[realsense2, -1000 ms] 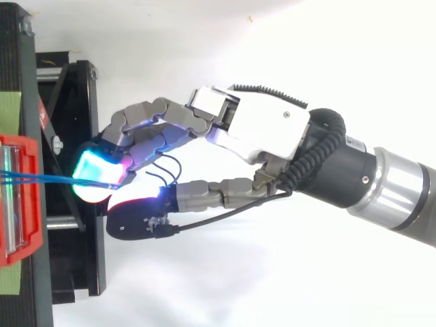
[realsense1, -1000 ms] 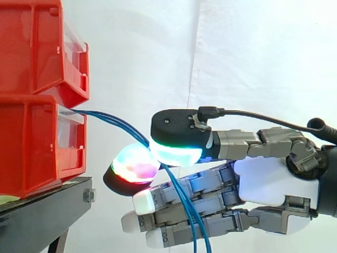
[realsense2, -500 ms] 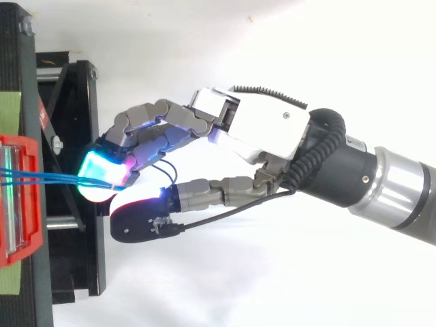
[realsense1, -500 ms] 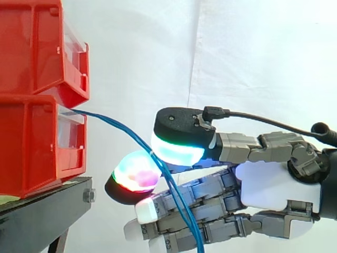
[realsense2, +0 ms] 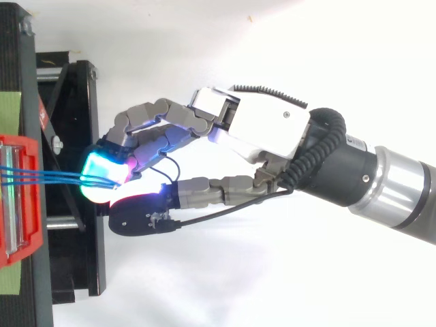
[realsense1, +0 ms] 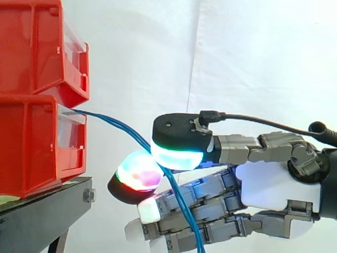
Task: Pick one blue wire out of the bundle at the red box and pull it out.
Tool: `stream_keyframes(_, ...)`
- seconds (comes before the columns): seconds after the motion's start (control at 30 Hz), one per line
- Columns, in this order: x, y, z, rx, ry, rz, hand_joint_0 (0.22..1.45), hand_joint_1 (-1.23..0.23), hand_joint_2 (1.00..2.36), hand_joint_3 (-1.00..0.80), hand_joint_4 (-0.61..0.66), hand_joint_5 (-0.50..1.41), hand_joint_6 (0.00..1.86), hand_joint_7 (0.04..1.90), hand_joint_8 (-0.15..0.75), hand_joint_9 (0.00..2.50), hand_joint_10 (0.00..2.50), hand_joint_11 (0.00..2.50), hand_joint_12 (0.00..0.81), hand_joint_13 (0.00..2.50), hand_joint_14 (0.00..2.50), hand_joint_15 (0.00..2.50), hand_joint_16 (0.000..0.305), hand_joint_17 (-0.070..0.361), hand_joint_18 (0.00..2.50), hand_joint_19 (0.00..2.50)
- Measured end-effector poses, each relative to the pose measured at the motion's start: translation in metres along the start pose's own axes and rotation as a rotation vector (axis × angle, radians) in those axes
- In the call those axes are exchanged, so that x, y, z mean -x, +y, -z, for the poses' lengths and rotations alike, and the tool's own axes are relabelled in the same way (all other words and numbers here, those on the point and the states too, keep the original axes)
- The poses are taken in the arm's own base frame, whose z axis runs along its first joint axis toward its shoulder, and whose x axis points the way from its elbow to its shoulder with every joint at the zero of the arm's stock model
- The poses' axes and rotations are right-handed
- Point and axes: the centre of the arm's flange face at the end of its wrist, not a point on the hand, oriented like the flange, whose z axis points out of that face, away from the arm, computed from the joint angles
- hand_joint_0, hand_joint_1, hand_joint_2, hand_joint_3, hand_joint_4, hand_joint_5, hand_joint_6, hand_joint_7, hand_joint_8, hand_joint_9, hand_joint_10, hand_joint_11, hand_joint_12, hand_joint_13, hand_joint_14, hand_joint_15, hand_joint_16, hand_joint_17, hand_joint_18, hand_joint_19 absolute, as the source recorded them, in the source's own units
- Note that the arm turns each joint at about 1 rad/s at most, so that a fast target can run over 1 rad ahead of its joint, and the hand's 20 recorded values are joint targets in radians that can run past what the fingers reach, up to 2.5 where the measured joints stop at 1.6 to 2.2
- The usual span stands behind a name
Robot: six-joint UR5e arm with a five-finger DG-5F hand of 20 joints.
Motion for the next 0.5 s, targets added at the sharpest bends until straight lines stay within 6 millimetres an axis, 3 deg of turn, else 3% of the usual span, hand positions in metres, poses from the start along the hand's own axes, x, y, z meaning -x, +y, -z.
stream_keyframes(0.23, 0.0007, 0.0, 0.0006, -0.006, 0.0, 0.002, 0.55, -0.72, 1.01, -0.34, 0.26, -0.17, 0.89, 0.92, 0.368, 0.81, 0.01, 0.49, 0.447, 0.61, 0.01, 0.25, 0.063, 0.143, 0.53, 0.26)
stream_keyframes(0.5, 0.0048, 0.0089, 0.0031, -0.027, 0.002, 0.017, 0.57, -0.66, 1.01, -0.31, 0.25, -0.16, 0.87, 0.96, 0.373, 0.83, 0.01, 0.49, 0.443, 0.63, 0.01, 0.25, 0.062, 0.14, 0.55, 0.27)
